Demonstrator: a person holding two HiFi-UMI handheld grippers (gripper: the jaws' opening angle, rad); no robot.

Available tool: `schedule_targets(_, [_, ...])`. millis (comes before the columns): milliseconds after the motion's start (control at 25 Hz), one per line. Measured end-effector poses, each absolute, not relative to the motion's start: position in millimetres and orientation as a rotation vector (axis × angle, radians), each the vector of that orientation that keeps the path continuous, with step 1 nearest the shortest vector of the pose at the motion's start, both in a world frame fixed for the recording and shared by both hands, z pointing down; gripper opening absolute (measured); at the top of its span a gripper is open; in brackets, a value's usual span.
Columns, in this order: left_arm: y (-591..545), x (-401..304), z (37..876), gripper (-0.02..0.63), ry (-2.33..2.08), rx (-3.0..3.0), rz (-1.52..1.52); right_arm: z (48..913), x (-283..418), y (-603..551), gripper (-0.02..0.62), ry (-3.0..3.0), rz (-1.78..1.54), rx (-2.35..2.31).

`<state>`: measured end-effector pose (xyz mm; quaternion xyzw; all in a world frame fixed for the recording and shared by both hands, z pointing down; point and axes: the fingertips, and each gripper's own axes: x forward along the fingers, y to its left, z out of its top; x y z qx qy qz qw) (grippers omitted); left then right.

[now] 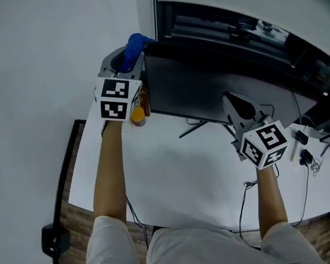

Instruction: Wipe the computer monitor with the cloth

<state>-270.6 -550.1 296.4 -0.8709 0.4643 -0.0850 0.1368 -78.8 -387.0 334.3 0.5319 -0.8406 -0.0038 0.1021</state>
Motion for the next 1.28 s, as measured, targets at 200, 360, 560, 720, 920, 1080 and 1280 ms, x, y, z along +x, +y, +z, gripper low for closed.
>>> schedule_targets(200, [-544,-267,305,0.127,1.321,-2.522,-0.257,343,-76,-389,0.014,-2.473,0.009,1.572])
schedule_targets(360, [-541,-262,326,0.127,1.301,-2.537,-0.304,352,-77,-391,0.014,-2.469,0.027,1.568])
schedule_targets(560, [-537,-258,362,0.127,1.304,-2.586,-0.371,361,-77,-390,0.014,-2.466,0.051,1.564])
schedule_targets(720, [-536,-259,400,0.127,1.322,-2.652,-0.428,369,-76,-387,0.014,-2.453,0.063,1.559])
schedule_targets(920, [-538,-262,448,0.127,1.342,-2.704,-0.522,380,-74,-386,0.014,-2.433,0.081,1.550])
schedule_targets(1080, [-536,-262,481,0.127,1.353,-2.745,-0.572,394,-71,-385,0.014,-2.420,0.112,1.547])
schedule_targets(1280, [-534,-263,517,0.129,1.370,-2.784,-0.641,414,-68,-384,0.014,-2.403,0.163,1.539])
